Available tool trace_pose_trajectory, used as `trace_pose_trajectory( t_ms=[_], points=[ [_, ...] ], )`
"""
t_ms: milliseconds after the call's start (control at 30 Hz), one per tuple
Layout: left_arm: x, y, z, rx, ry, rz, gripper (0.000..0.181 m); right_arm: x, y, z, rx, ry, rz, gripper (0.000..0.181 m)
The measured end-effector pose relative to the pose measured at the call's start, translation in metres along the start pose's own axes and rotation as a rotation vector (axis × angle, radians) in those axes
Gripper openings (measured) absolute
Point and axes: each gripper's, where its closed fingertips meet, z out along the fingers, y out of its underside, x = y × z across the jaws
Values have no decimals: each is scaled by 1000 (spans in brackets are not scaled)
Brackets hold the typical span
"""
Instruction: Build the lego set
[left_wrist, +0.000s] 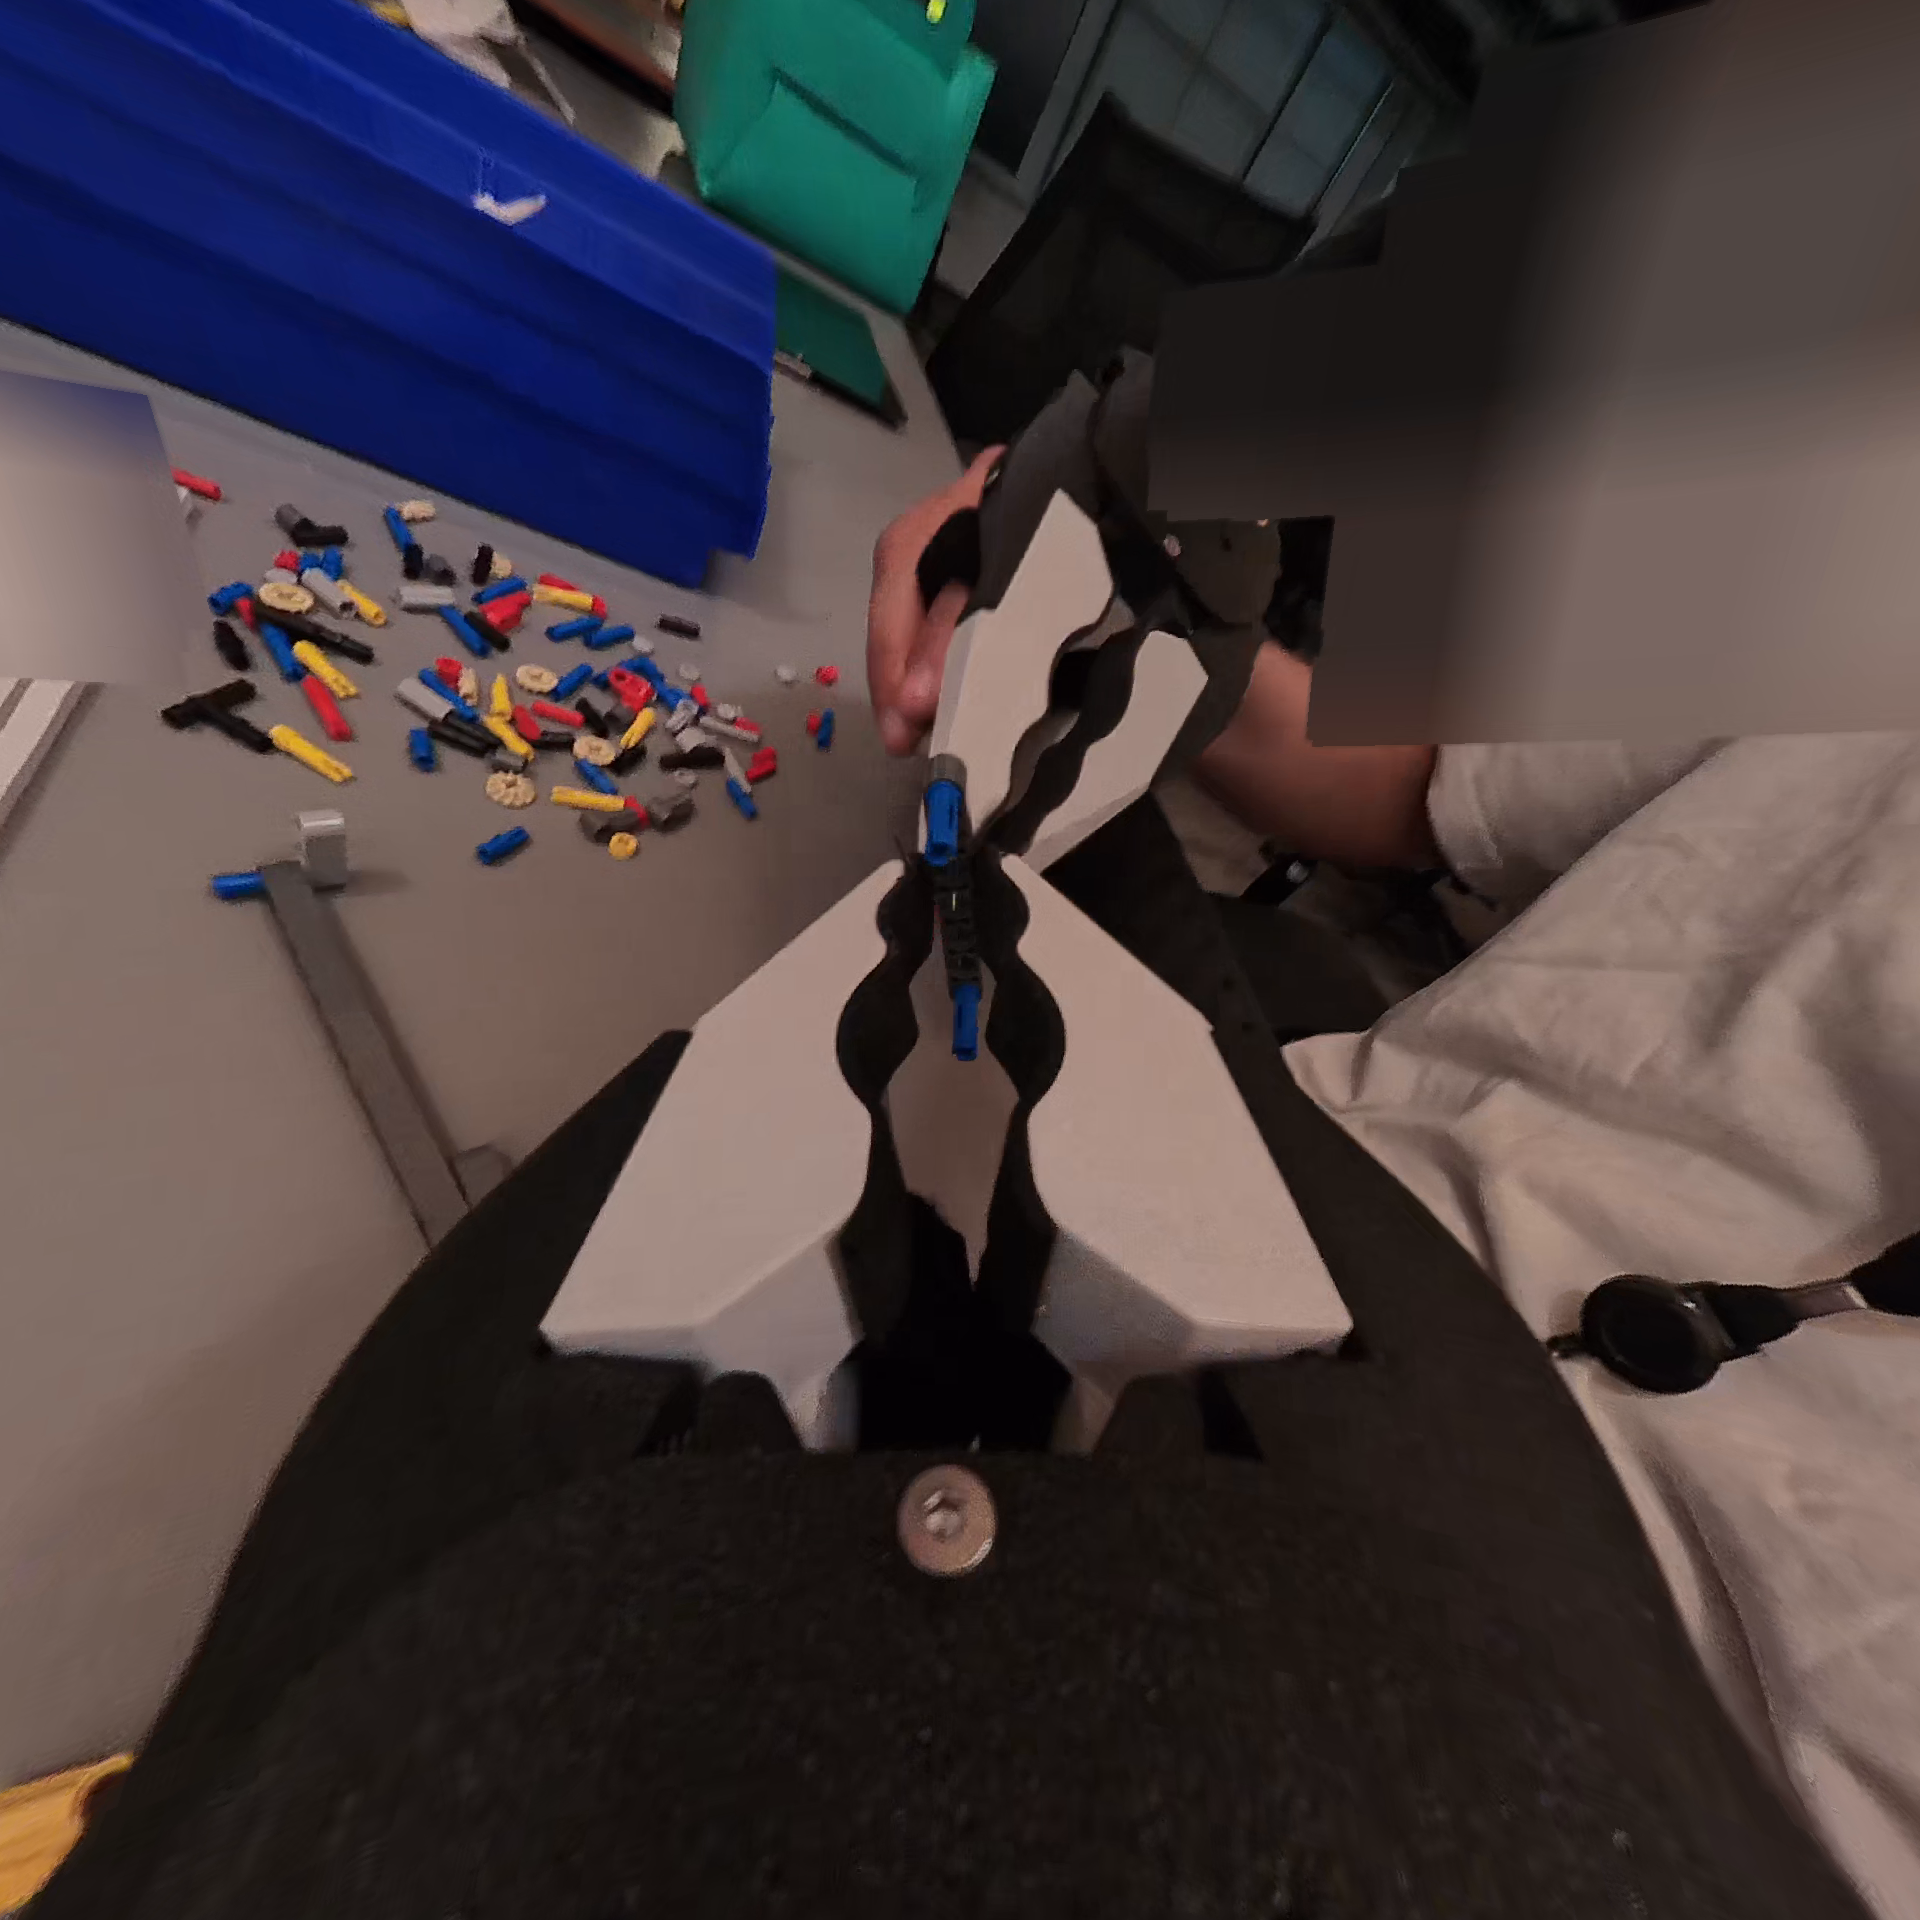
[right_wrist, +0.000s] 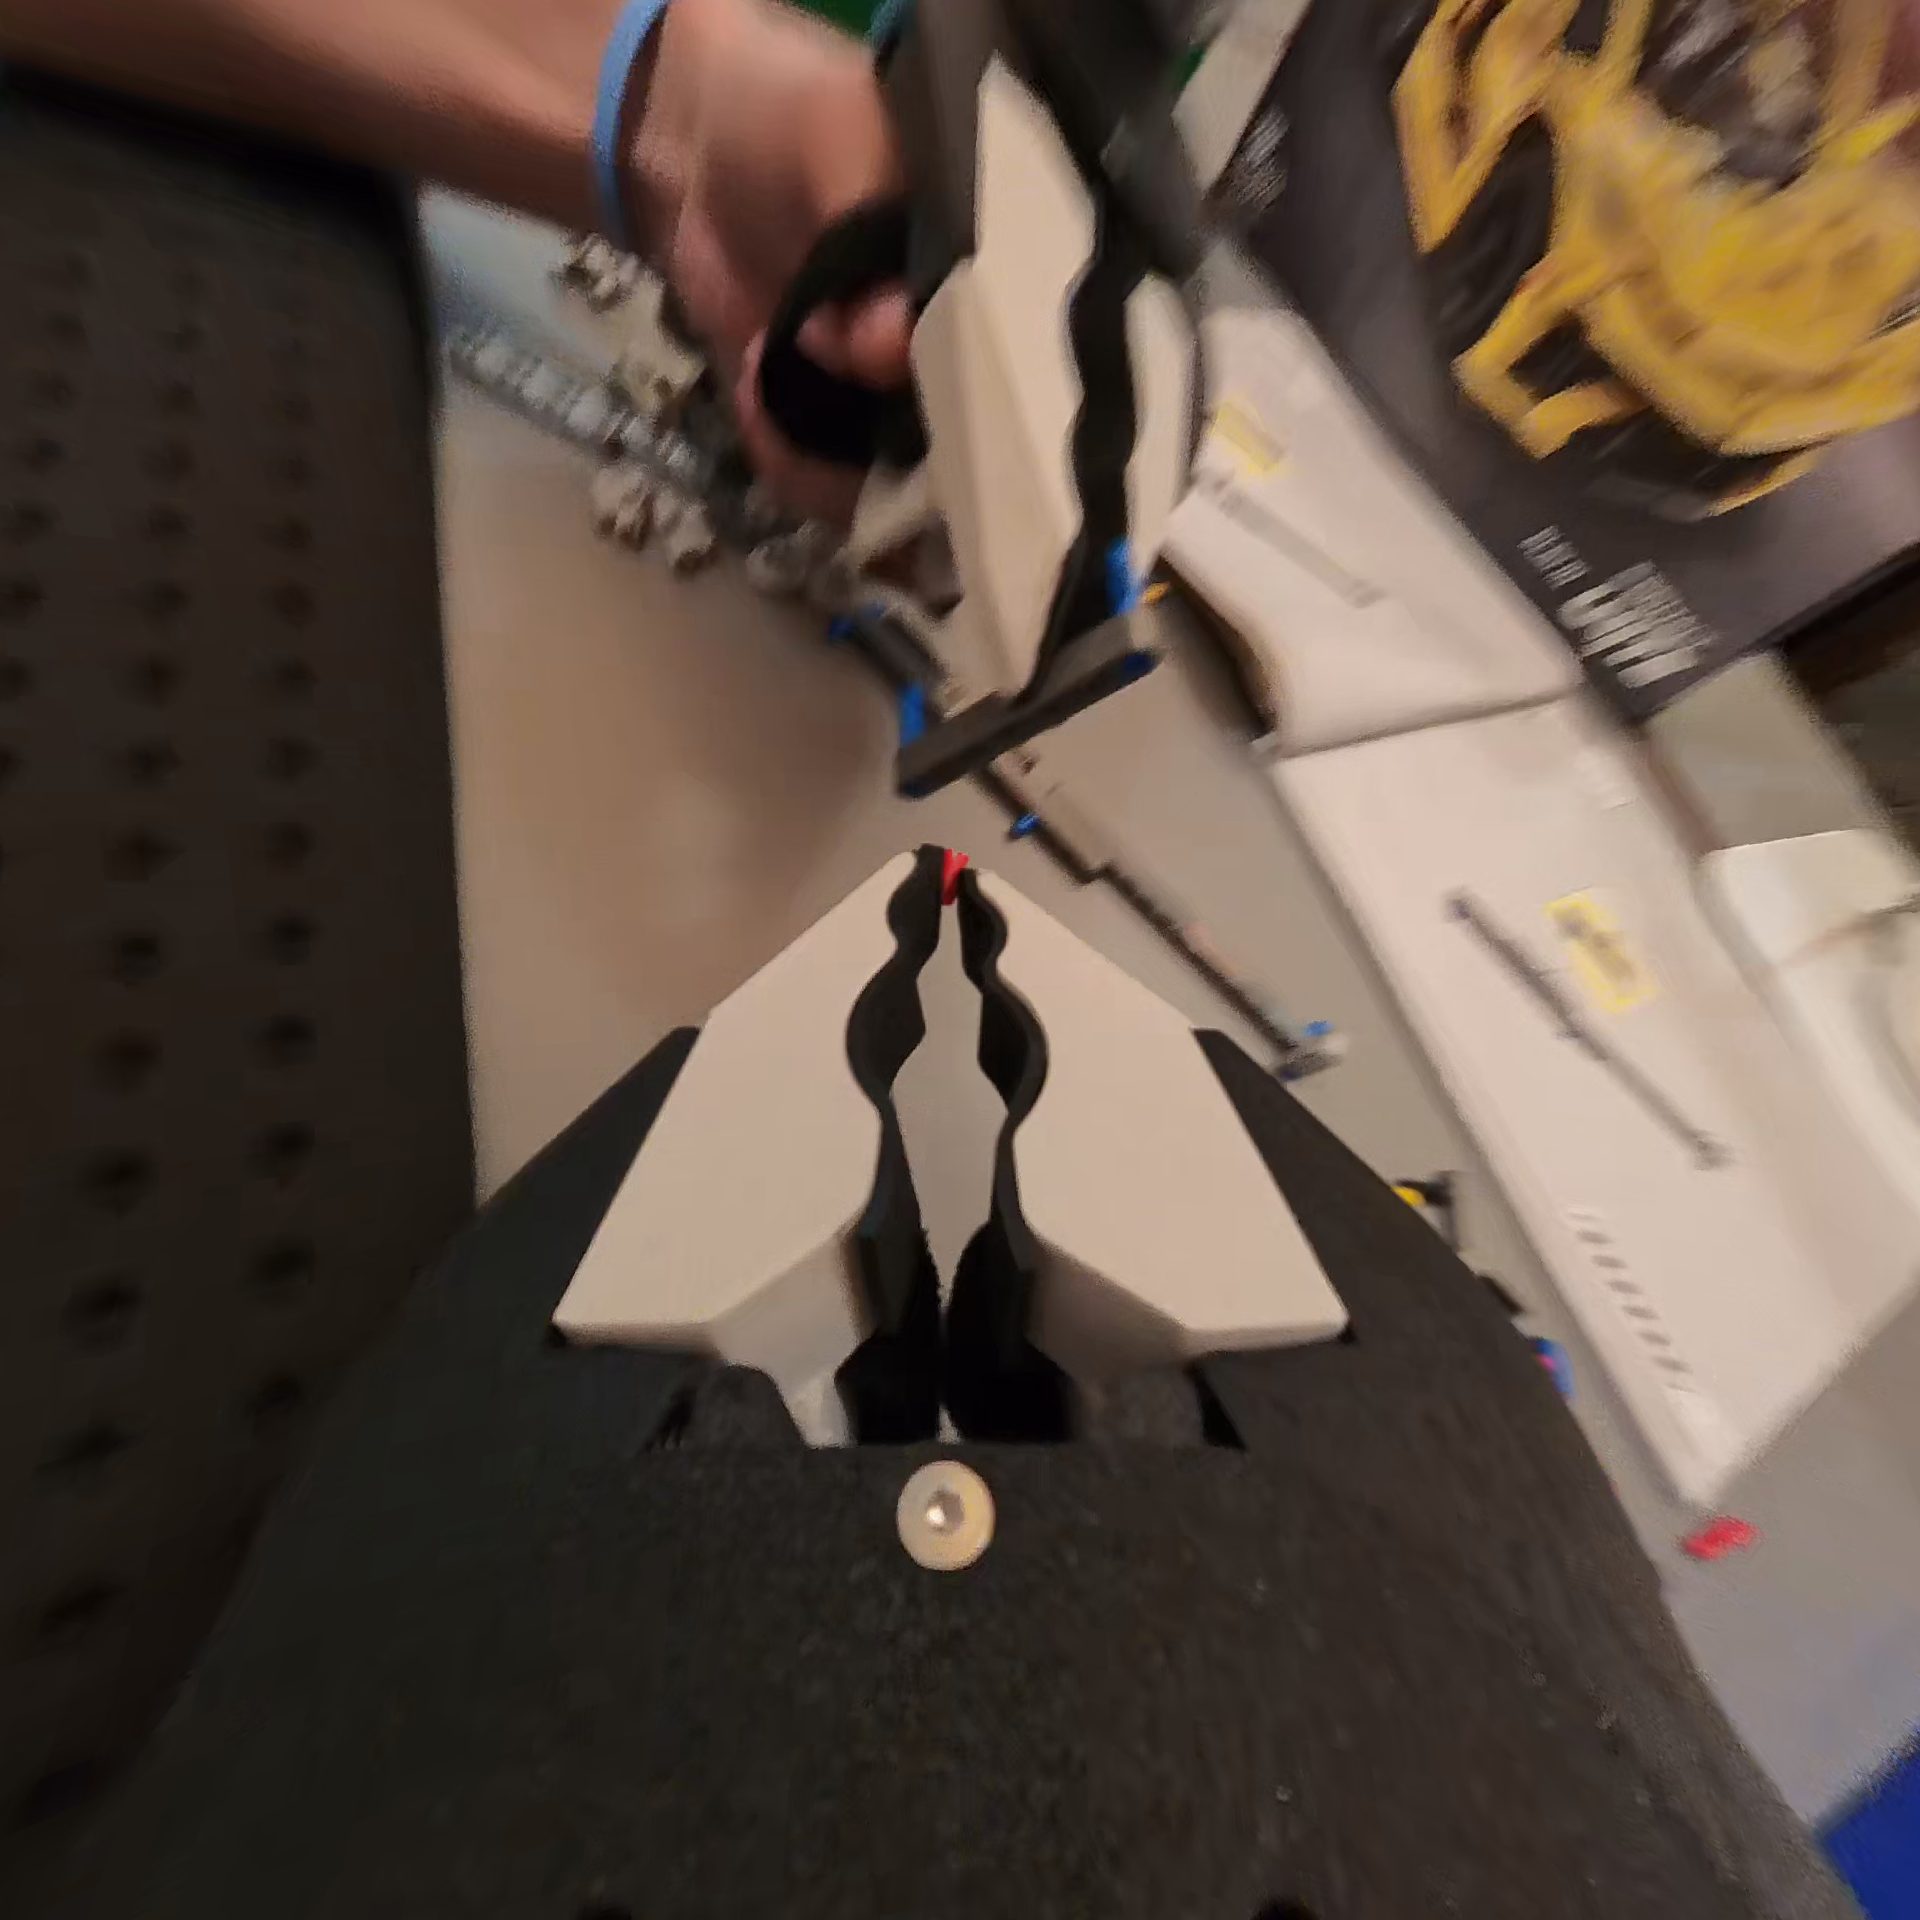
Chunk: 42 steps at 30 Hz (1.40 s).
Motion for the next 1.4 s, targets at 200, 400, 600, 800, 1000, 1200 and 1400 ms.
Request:
trace_pose_trajectory(
  t_ms=[200, 400, 600, 800, 1000, 1200, 1400],
  points=[
    [15, -21, -10, 123, 77, 52, 6, 18, -39, -19, 23, 112, -7, 2],
    [28, -25, -9, 144, 94, 137, 6, 14, -48, -20, -48, 53, -30, 2],
    [28, -20, -4, 113, 82, 150, 6, 8, -47, -18, -101, -4, -80, 0],
    [-4, -23, -29, 94, -95, 172, 6, 13, -4, -13, -162, 29, 123, 0],
    [-46, -67, -112, 361, -268, 90, 6, 14, 5, 9, -25, 94, 369, 18],
    [-70, -78, -182, 399, -518, 125, 6, 15, -1, 36, -28, 63, 433, 42],
    [-67, -85, -207, 476, -555, 127, 6, 10, 16, 54, -118, 20, 471, 60]
  ],
)
